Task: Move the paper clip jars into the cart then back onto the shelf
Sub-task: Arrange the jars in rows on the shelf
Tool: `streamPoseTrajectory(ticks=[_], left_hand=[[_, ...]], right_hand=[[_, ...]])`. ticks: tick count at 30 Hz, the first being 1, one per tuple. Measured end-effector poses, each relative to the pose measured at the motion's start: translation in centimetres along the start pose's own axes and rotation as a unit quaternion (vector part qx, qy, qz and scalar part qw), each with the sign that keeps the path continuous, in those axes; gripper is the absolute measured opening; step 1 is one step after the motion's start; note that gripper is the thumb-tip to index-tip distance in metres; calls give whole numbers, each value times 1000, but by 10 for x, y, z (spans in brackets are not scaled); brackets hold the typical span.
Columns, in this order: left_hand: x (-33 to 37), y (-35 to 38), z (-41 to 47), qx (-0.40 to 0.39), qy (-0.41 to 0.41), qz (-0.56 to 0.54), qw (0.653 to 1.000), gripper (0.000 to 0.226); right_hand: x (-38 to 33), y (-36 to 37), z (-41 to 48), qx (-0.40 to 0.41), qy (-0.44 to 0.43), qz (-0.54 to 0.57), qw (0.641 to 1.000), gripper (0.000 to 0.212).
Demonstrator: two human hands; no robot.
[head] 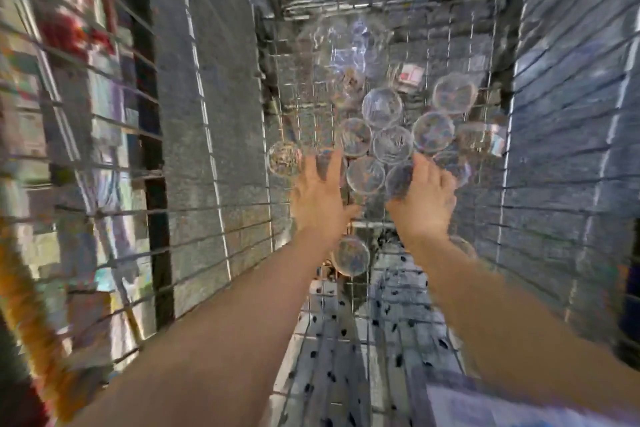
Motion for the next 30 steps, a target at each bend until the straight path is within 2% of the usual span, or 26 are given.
streamPoseTrajectory(ticks=[4,8,15,20,30], left_hand=[[1,2,16,19,14,-7,1000,91],[1,-11,22,48,27,-92,994,74],[6,-61,-19,113,68,-122,984,55],[20,-112,-55,144,115,-165,969,57],[35,-217,-154,215,223,-161,937,54]], right_hand=[[0,2,1,9,-6,-38,999,83],[-2,-4,0,33,-9,3,999,78],[-32,-43,-20,78,-69,66,992,77],[-63,-76,-45,114,-90,126,981,71],[-129,-176,-123,219,-161,137,953,64]])
Point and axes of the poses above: each hand's wrist, its own z-axis towards the middle knuckle, its own y-axis out of the palm, x = y × z, the point moved 8 cm from there along z, towards the middle knuckle, and after that the axes turned 12 degrees about -y, right-handed, at the moved point
